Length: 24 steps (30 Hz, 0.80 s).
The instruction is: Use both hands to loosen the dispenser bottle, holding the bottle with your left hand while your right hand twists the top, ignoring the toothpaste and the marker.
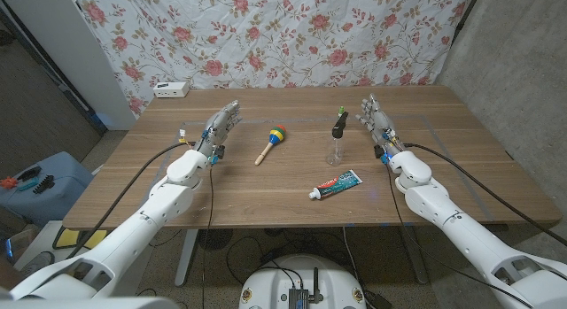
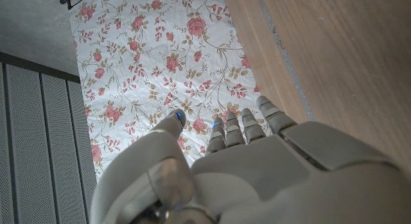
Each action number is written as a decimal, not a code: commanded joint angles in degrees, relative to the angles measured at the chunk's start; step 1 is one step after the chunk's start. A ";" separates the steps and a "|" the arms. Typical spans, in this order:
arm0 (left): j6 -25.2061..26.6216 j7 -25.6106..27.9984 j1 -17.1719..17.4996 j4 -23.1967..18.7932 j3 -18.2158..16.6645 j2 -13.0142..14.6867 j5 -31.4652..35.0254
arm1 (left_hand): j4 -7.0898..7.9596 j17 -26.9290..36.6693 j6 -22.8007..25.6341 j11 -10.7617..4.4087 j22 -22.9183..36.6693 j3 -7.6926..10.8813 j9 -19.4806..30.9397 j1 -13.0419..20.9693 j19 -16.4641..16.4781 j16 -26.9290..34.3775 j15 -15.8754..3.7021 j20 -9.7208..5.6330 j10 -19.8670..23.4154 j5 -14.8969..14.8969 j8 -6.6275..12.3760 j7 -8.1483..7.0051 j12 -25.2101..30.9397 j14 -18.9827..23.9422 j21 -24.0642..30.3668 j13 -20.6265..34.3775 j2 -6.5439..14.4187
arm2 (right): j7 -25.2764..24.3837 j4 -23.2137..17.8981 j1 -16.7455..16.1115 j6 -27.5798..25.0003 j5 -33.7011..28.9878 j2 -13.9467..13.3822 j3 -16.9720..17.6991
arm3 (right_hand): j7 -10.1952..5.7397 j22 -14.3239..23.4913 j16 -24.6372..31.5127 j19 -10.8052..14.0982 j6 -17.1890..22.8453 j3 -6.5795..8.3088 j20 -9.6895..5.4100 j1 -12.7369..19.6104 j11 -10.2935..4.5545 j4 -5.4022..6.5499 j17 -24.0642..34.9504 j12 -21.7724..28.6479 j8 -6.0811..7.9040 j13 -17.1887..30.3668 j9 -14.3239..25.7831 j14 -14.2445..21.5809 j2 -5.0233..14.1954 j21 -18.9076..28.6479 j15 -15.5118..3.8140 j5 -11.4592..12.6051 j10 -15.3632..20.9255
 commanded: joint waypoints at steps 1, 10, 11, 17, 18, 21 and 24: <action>-0.28 0.53 -0.57 -2.04 1.15 0.92 3.01 | -0.92 0.06 0.55 -0.29 0.14 0.00 0.20 0.84 0.11 0.34 -0.34 -0.15 0.73 -0.04 0.51 -0.35 0.51 0.53 0.21 0.16 -0.30 | -1.63 -0.26 0.36 0.53 -1.95 -0.48 -0.03 | -0.09 0.21 0.34 0.41 0.44 0.28 -1.95 0.45 0.09 -0.12 0.15 0.27 0.30 0.29 0.08 0.29 0.00 0.31 -0.62 0.38 0.92; -1.87 -0.58 -0.79 -2.10 2.36 1.00 4.96 | -2.78 0.05 0.90 -1.46 0.11 -0.53 0.18 1.38 -0.41 0.32 -1.86 -0.46 1.36 -0.37 0.45 -1.36 0.54 1.32 -0.01 0.14 -1.84 | -2.54 -1.73 -0.94 0.60 -2.24 -1.60 0.64 | 0.13 0.20 0.38 0.47 0.68 0.44 -2.19 0.63 0.15 -0.28 0.10 0.32 0.36 0.28 0.06 0.52 0.02 0.33 -0.84 0.41 1.21; -1.81 -0.46 -0.68 -2.39 2.47 1.10 5.24 | -3.05 0.05 0.88 -1.52 0.11 -0.61 0.18 1.47 -0.64 0.29 -2.07 -0.54 1.38 -0.42 0.42 -1.63 0.51 1.35 -0.08 0.14 -2.06 | -2.49 -1.91 -1.08 0.48 -2.14 -1.75 0.72 | 0.13 0.20 0.38 0.48 0.68 0.45 -2.20 0.64 0.17 -0.30 0.10 0.32 0.36 0.28 0.06 0.54 0.02 0.33 -0.84 0.41 1.24; -2.62 -1.62 -0.96 -2.26 3.39 1.19 6.34 | -4.67 0.06 1.06 -2.49 0.07 -1.08 0.17 2.12 -1.58 0.24 -3.07 -0.90 1.49 -0.56 0.39 -2.49 0.37 1.69 -0.29 0.11 -3.35 | -1.79 -2.72 -1.57 -0.52 -1.43 -2.65 0.97 | 0.19 0.20 0.37 0.45 0.72 0.52 -2.32 0.71 0.18 -0.37 0.08 0.29 0.35 0.28 0.06 0.58 0.02 0.32 -0.88 0.42 1.28; -2.80 -1.84 -1.06 -2.17 3.58 1.12 6.51 | -5.05 0.06 1.01 -2.37 0.07 -1.17 0.18 2.31 -1.68 0.22 -3.07 -0.75 1.42 -0.55 0.35 -2.39 0.31 1.73 -0.28 0.11 -3.58 | -1.69 -2.77 -1.61 -0.58 -1.36 -2.73 1.00 | 0.22 0.20 0.38 0.45 0.70 0.53 -2.32 0.72 0.19 -0.38 0.08 0.29 0.34 0.28 0.06 0.62 0.02 0.32 -0.86 0.42 1.30; -2.80 -2.22 -1.27 -2.42 4.18 1.26 7.35 | -5.62 0.07 1.06 -2.45 0.07 -1.33 0.18 2.59 -2.07 0.23 -3.38 -0.80 1.56 -0.54 0.35 -2.62 0.30 1.92 -0.35 0.11 -3.92 | -1.77 -2.90 -1.77 -0.56 -1.36 -2.83 1.09 | 0.25 0.20 0.37 0.44 0.73 0.56 -2.34 0.74 0.19 -0.40 0.08 0.28 0.35 0.28 0.05 0.61 0.02 0.32 -0.88 0.42 1.30; -2.51 -2.73 -1.47 -2.91 4.73 1.54 8.01 | -6.17 0.07 1.22 -3.13 0.06 -1.65 0.18 2.71 -2.33 0.25 -3.77 -0.88 1.81 -0.53 0.37 -3.14 0.34 2.15 -0.35 0.10 -4.55 | -1.76 -2.90 -1.83 -0.70 -1.27 -2.95 1.17 | 0.23 0.20 0.36 0.44 0.73 0.59 -2.36 0.76 0.18 -0.42 0.07 0.27 0.34 0.28 0.05 0.62 0.03 0.32 -0.88 0.42 1.33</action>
